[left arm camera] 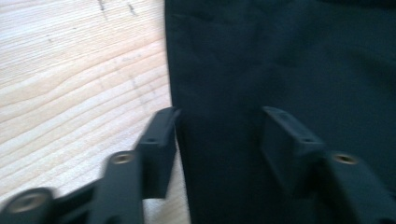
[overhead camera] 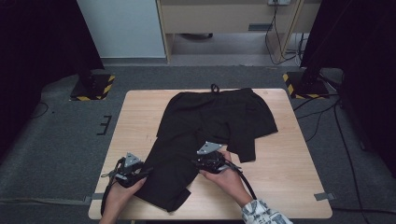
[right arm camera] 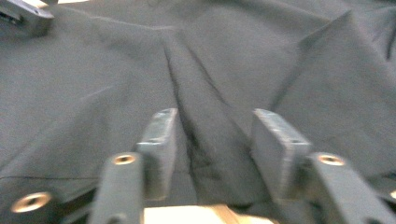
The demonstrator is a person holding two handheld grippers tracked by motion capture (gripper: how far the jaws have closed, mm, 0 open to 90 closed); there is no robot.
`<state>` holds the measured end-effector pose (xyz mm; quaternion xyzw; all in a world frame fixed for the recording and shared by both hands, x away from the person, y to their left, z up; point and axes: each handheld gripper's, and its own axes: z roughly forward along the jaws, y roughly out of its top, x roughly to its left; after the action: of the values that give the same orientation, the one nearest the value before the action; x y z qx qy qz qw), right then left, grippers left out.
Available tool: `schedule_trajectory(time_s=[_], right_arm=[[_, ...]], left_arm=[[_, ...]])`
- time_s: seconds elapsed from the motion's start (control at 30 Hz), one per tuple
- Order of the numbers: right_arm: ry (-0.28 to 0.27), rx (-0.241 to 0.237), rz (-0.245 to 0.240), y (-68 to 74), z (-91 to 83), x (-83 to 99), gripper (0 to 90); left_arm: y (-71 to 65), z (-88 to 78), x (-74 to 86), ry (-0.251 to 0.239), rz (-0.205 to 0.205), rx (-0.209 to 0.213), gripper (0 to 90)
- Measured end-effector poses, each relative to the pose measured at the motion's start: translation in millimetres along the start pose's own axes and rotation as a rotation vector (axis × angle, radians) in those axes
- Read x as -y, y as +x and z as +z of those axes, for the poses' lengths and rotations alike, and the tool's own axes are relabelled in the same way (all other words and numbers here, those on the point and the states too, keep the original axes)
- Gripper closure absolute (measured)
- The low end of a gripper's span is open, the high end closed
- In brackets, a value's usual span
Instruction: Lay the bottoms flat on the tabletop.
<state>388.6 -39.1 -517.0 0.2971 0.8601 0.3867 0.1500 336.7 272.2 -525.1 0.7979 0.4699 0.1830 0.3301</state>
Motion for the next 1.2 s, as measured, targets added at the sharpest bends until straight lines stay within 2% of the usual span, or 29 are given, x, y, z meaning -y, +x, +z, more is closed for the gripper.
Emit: schedule_trajectory(time_s=[0.1, 0.17, 0.23, 0.43, 0.53, 0.6, 0.63, 0.93, 1.03, 1.17, 1.2], right_arm=[[0.011, -0.012, -0.021, 3.3, 7.2, 0.6, 71.0], [0.019, -0.011, -0.029, 5.7, 11.7, 1.1, 77.6], [0.037, -0.017, -0.034, 7.0, 15.7, 1.7, 81.6], [0.038, -0.029, -0.029, 8.9, 16.6, 2.4, 85.4], [0.039, -0.065, -0.033, 13.9, 13.3, 4.9, 88.4], [0.035, -0.095, -0.044, 19.3, 11.0, 6.5, 88.8], [0.029, -0.111, -0.048, 21.8, 9.8, 7.3, 88.9], [0.007, -0.177, -0.042, 37.8, 5.3, 14.7, 89.5], [0.000, -0.202, -0.045, 45.8, 5.4, 15.5, 89.6], [0.002, -0.230, -0.062, 57.8, 6.8, 13.5, 89.6], [0.004, -0.235, -0.062, 60.8, 7.0, 12.9, 89.5]], left_arm=[[-2.9, -2.3, -2.0, 0.025, 0.010, 0.017, 63.2], [-4.8, -2.5, -2.2, 0.027, 0.021, 0.031, 71.2], [-6.6, -3.4, -2.3, 0.034, 0.038, 0.039, 75.5], [-5.8, -9.5, 1.3, 0.053, 0.040, 0.047, 79.5], [-7.2, -17.2, 6.8, 0.066, 0.052, 0.041, 80.5], [-9.2, -22.6, 10.3, 0.074, 0.070, 0.012, 80.4], [-9.3, -24.6, 11.7, 0.076, 0.067, 0.011, 80.5], [-11.3, -43.8, 30.6, 0.094, 0.063, 0.045, 80.5], [-7.0, -51.8, 39.2, 0.090, 0.050, 0.056, 80.5], [2.9, -58.1, 47.1, 0.082, 0.011, 0.085, 80.6], [3.6, -59.1, 48.2, 0.081, 0.014, 0.091, 80.6]])
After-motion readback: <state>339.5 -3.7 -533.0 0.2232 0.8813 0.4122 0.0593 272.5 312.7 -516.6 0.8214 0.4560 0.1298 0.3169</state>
